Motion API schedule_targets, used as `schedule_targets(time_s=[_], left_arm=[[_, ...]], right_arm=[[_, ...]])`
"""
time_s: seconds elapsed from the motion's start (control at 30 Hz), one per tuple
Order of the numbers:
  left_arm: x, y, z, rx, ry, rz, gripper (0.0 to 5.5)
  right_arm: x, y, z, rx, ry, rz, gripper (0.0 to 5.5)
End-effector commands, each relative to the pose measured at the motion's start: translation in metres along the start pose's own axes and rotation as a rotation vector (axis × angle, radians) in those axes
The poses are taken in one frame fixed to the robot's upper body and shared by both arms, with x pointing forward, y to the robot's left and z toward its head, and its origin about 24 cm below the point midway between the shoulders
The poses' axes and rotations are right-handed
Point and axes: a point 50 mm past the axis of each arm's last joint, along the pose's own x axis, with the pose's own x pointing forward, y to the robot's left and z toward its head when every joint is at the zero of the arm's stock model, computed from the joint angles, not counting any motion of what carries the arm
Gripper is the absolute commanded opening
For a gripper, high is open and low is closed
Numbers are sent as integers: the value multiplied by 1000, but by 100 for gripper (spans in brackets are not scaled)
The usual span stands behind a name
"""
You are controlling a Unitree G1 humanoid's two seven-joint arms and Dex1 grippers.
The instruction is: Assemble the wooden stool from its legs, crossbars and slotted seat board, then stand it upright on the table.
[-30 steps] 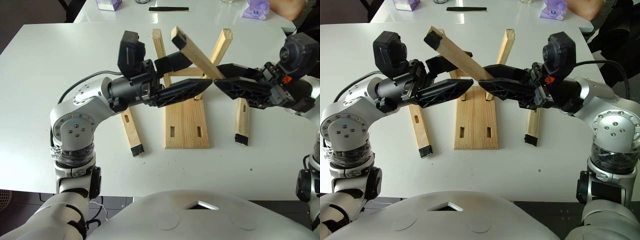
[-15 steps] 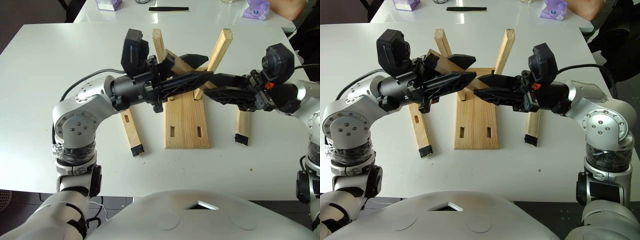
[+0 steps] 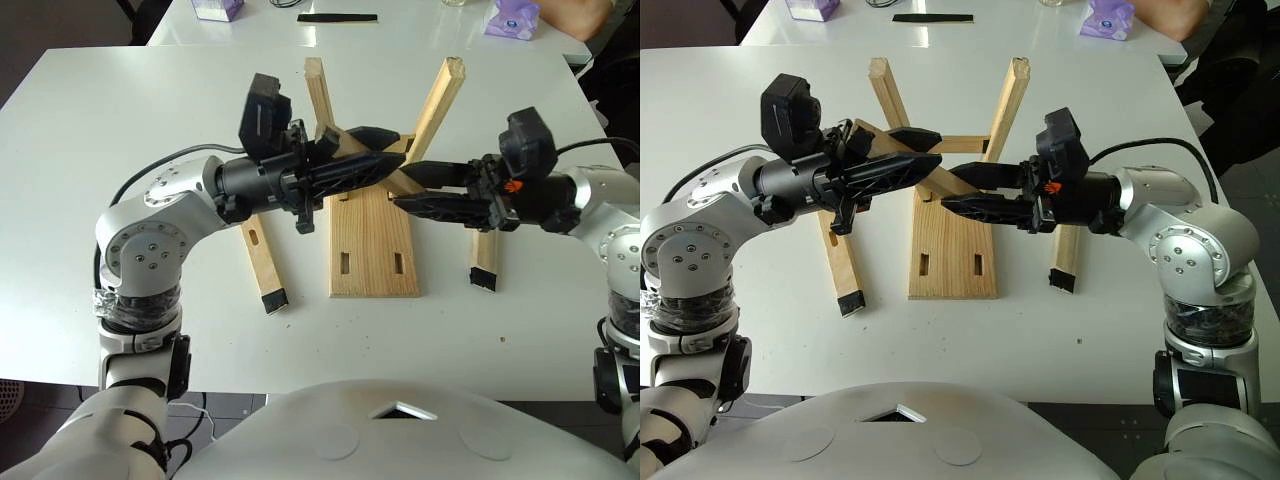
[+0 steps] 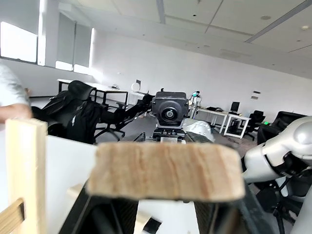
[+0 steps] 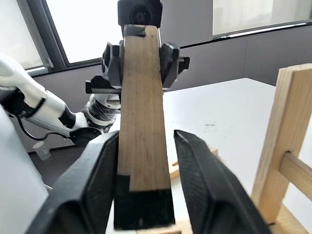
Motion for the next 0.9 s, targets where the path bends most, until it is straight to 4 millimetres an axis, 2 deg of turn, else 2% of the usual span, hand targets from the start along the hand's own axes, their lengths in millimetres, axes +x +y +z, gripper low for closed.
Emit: schedule_targets(time_s=[0.03,0.13,0.2,0.33,0.4,0.57,0.8,0.9], left_arm=[[-17,3,1,93,117,33,131],[-42,12,9,170,194,154,131],[-65,15,12,245,288,245,131],[-118,16,9,303,544,373,131],[-135,16,11,299,619,374,131],[-148,27,-1,312,711,365,131],[-151,38,-17,330,760,359,131],[-152,37,-21,335,778,357,131]], right_arm=[[-6,-9,-10,-35,76,-111,233],[-13,-8,-13,-51,76,-159,233],[-19,-7,-16,-56,75,-202,233],[-32,12,-26,-63,73,-304,233],[-32,20,-33,-52,55,-353,233],[-23,25,-43,-51,35,-424,233],[-17,24,-51,-55,32,-448,233],[-16,24,-56,-51,55,-455,233]])
